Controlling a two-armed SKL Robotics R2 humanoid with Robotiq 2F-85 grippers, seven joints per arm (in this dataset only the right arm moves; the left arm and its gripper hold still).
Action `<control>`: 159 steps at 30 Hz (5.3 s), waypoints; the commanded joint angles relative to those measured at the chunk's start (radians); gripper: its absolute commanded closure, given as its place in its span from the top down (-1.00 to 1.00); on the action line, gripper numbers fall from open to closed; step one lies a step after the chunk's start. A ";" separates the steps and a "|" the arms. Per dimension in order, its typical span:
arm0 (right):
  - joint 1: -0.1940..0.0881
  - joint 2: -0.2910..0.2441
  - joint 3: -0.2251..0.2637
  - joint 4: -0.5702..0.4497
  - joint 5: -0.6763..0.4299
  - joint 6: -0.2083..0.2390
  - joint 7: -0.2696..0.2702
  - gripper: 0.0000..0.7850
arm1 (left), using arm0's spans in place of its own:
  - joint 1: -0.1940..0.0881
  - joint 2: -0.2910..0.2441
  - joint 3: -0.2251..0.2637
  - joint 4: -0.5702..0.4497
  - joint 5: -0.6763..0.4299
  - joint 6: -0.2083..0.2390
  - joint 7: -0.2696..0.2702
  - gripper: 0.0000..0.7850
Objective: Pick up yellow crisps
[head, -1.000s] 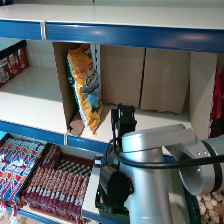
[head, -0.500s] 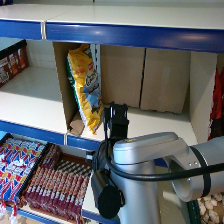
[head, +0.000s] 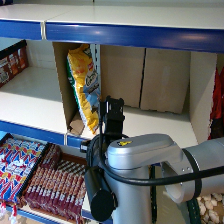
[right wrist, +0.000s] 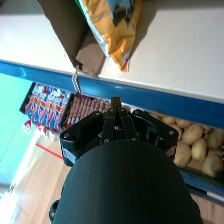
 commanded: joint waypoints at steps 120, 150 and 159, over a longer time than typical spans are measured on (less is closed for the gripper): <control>-0.041 0.401 0.036 0.853 0.352 -0.419 0.119 1.00 | 0.000 0.000 0.000 0.000 0.000 0.000 0.000 -1.00; -0.026 0.417 0.046 1.039 0.411 -0.508 0.142 -0.99 | 0.000 0.000 0.000 0.000 0.000 0.000 0.000 -1.00; -0.035 0.421 0.041 1.048 0.412 -0.506 0.134 -1.00 | 0.000 0.000 0.000 0.000 0.000 0.000 0.000 -1.00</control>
